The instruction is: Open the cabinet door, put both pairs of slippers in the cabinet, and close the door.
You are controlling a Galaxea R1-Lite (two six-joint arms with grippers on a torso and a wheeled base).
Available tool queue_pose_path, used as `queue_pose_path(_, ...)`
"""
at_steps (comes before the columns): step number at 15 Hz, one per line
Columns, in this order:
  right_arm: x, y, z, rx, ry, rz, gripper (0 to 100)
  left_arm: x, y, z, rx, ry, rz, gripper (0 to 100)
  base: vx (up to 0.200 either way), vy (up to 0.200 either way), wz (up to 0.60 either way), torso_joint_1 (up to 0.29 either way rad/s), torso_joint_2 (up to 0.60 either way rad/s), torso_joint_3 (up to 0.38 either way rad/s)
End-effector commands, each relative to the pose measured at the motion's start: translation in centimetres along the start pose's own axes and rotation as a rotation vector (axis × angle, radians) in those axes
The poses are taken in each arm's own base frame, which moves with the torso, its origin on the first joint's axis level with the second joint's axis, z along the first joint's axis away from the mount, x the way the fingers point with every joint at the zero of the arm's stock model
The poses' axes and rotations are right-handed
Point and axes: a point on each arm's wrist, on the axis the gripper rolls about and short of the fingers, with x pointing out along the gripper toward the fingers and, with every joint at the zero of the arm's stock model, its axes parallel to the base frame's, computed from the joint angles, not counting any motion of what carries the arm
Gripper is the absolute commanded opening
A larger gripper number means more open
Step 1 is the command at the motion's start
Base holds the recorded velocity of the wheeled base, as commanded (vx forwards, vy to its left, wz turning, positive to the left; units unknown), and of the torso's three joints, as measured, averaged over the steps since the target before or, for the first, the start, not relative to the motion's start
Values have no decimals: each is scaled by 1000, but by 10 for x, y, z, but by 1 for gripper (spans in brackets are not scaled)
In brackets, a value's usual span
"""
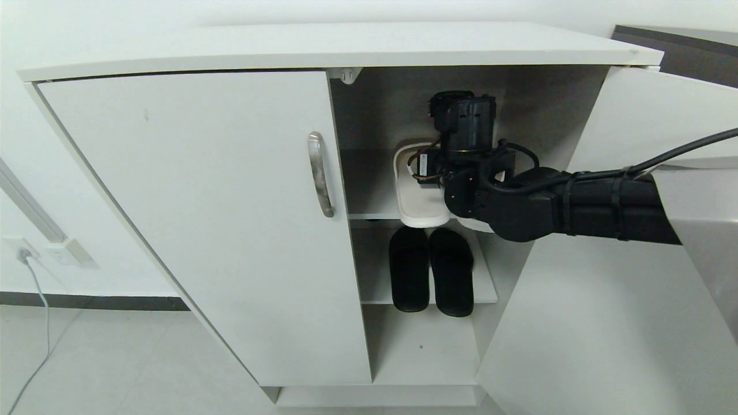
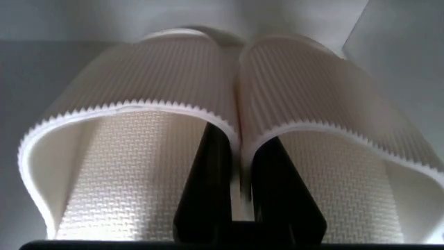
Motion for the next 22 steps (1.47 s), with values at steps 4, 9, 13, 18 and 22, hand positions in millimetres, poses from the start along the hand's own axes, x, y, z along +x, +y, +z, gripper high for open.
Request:
queue_pose_path(4, 6, 5, -10, -8, 11, 3, 100, 0, 0, 0, 0, 1, 1, 0, 0, 0, 0, 0, 0, 0)
queue_pose_path(9, -15, -1, 3, -14, 15, 21, 100, 0, 0, 0, 0, 1, 1, 0, 0, 0, 0, 0, 0, 0)
queue_pose_path(13, -74, -12, 24, -23, 20, 91, 100, 0, 0, 0, 0, 1, 1, 0, 0, 0, 0, 0, 0, 0)
queue_pose_path(18, -144, -35, 1, -11, 41, 215, 100, 0, 0, 0, 1, 1, 1, 0, 0, 0, 0, 0, 0, 0)
queue_pose_path(22, -165, -49, -34, -3, 35, 293, 0, 0, 0, 0, 1, 1, 1, 0, 0, 0, 0, 0, 0, 0)
